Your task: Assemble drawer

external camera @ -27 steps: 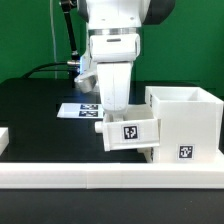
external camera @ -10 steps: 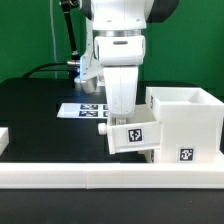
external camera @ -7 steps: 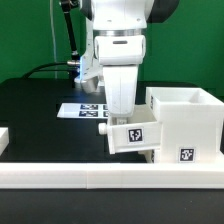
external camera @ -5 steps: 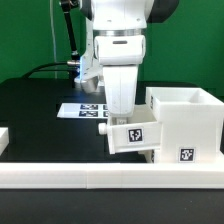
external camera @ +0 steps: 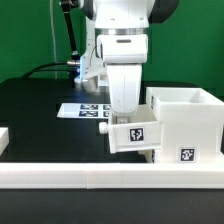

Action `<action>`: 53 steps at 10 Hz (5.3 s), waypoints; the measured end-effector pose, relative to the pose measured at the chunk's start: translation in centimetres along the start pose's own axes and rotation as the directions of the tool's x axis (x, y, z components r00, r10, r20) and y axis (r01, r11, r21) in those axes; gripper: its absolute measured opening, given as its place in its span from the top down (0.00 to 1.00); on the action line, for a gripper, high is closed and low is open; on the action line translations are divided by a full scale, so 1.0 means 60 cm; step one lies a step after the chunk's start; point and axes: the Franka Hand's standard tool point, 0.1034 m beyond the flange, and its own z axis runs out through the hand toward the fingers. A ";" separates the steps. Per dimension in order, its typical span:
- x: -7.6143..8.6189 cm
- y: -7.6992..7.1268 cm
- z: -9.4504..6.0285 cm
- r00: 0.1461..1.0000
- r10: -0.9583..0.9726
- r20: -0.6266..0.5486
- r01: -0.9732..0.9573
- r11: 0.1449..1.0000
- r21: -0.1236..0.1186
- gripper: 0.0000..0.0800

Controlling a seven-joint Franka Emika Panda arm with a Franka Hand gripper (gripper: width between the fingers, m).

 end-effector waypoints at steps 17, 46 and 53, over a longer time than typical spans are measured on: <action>0.006 0.007 -0.003 0.997 -0.016 0.070 0.017 1.000 -0.004 0.94; 0.008 0.050 -0.025 0.992 -0.076 0.104 0.072 0.997 0.042 0.19; 0.041 0.060 -0.038 0.989 -0.103 0.110 0.096 0.993 0.066 0.19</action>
Offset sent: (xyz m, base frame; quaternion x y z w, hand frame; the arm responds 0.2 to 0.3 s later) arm 0.0000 0.0000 0.0000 0.0000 0.0000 0.0000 1.0000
